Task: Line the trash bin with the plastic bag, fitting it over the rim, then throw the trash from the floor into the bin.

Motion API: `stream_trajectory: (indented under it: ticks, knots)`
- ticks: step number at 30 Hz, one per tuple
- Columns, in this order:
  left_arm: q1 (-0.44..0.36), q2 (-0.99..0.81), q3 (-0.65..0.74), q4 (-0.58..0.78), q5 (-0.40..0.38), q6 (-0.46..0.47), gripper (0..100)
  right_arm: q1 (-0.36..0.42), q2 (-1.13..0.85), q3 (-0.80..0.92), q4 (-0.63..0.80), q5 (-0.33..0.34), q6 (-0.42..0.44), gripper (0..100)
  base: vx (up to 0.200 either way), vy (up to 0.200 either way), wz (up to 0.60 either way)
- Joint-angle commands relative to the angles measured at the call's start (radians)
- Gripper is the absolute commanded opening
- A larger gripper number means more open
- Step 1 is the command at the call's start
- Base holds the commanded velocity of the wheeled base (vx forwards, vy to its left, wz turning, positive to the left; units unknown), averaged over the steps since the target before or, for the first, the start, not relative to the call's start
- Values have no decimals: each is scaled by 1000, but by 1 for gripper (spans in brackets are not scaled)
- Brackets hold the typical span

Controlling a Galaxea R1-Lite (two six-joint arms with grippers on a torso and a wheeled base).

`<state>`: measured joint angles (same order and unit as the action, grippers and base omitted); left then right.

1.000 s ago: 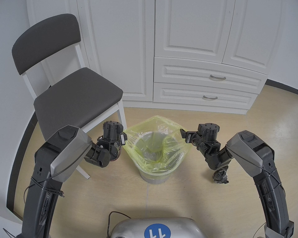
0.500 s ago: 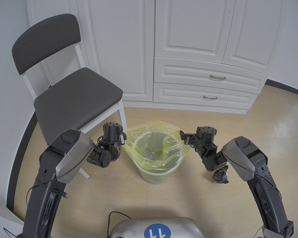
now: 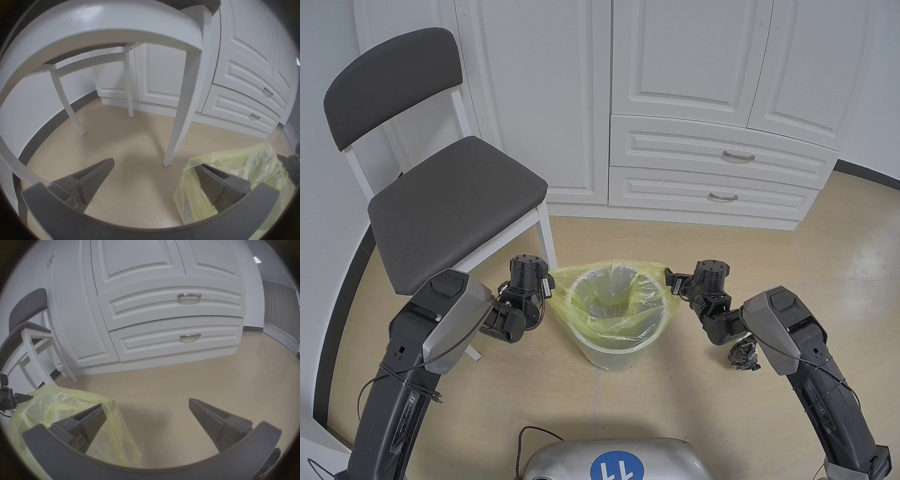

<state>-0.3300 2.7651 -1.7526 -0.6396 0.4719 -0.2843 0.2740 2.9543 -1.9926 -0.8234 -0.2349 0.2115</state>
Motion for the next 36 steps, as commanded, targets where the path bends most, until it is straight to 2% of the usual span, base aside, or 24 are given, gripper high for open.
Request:
stream_trajectory:
  ticks: [1, 7, 17, 22, 24, 25, 32, 36]
  knots:
    - [0, 25, -8, 11, 1, 0, 100, -1, 20, -7, 10, -1, 0, 100, 0, 0, 0]
    - [8, -19, 42, 130, 1, -1, 100, -9, 11, -6, 55, -30, 0, 100, 0, 0, 0]
    - [3, -139, 179, 139, -10, 10, 100, -10, -49, 35, 59, -38, 2, 100, 0, 0, 0]
    - [-7, -205, 229, 129, -13, 10, 100, -7, -190, 190, 47, -37, 2, 100, 0, 0, 0]
    - [-7, -208, 231, 127, -13, 11, 100, -7, -199, 199, 47, -37, 2, 100, 0, 0, 0]
    - [-18, -248, 265, 116, -27, 11, 100, 1, -259, 265, 27, -37, 0, 100, 0, 0, 0]
    - [-44, -302, 324, 78, -41, 14, 100, 30, -366, 393, -17, -37, -7, 100, 0, 0, 0]
    - [-52, -318, 360, 77, -41, 46, 100, 50, -417, 463, -16, -37, -11, 100, 0, 0, 0]
